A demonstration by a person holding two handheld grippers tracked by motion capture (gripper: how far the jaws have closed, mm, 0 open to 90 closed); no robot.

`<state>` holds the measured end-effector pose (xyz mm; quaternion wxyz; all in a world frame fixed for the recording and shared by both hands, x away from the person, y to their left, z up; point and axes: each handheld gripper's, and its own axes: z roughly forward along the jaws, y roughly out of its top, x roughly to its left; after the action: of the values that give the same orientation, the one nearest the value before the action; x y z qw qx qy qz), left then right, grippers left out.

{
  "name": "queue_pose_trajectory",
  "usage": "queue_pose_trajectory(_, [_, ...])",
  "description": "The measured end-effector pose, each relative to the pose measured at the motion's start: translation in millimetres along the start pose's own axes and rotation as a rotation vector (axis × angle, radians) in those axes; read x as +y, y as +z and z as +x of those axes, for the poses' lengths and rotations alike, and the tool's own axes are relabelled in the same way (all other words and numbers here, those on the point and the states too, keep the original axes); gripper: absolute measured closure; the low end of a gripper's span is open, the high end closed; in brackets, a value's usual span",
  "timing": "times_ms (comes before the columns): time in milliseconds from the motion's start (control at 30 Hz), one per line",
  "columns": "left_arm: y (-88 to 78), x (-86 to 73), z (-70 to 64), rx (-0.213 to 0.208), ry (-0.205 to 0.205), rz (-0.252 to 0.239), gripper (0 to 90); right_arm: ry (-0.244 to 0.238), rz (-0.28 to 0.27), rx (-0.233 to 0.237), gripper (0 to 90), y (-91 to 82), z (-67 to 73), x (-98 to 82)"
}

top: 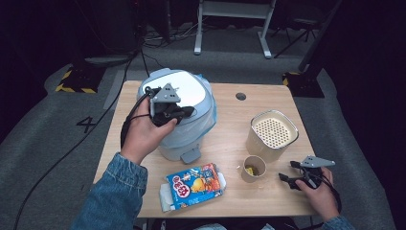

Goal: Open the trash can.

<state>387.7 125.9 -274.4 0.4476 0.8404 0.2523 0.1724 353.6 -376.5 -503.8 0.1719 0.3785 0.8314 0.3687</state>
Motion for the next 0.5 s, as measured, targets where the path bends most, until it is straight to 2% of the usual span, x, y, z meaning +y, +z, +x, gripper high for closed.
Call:
queue_pose_trajectory(133, [0.2, 2.2, -4.4, 0.040, 0.029, 0.023, 90.0, 0.000, 0.000, 0.000, 21.2, 0.0, 0.0, 0.0])
queue_pose_trajectory(233, [-0.7, 1.7, -2.0, 0.024, 0.007, 0.008, 90.0, 0.000, 0.000, 0.000, 21.2, 0.0, 0.0, 0.0])
queue_pose_trajectory(267, [-0.7, 0.8, -0.8, 0.018, 0.000, 0.000, 88.1, 0.000, 0.000, 0.000, 21.2, 0.0, 0.0, 0.0])
queue_pose_trajectory(300, [-1.2, 0.1, -0.1, 0.018, -0.012, -0.008, 78.0, 0.000, 0.000, 0.000, 21.2, 0.0, 0.0, 0.0])
queue_pose_trajectory(333, [-2.6, -0.5, 0.6, 0.026, -0.016, -0.018, 78.0, 0.000, 0.000, 0.000, 21.2, 0.0, 0.0, 0.0])
queue_pose_trajectory(367, [-4.7, -1.6, 0.3, 0.023, -0.025, -0.040, 70.6, 0.000, 0.000, 0.000, 21.2, 0.0, 0.0, 0.0])
queue_pose_trajectory(400, [-7.9, -2.8, 0.0, 0.005, -0.030, -0.065, 66.4, 0.001, 0.000, 0.000, 21.2, 0.0, 0.0, 0.0])
queue_pose_trajectory(500, [-17.0, -6.8, -5.8, -0.083, -0.039, -0.134, 56.2, -0.001, 0.000, 0.002, 21.0, 0.2, -0.4, 0.2])
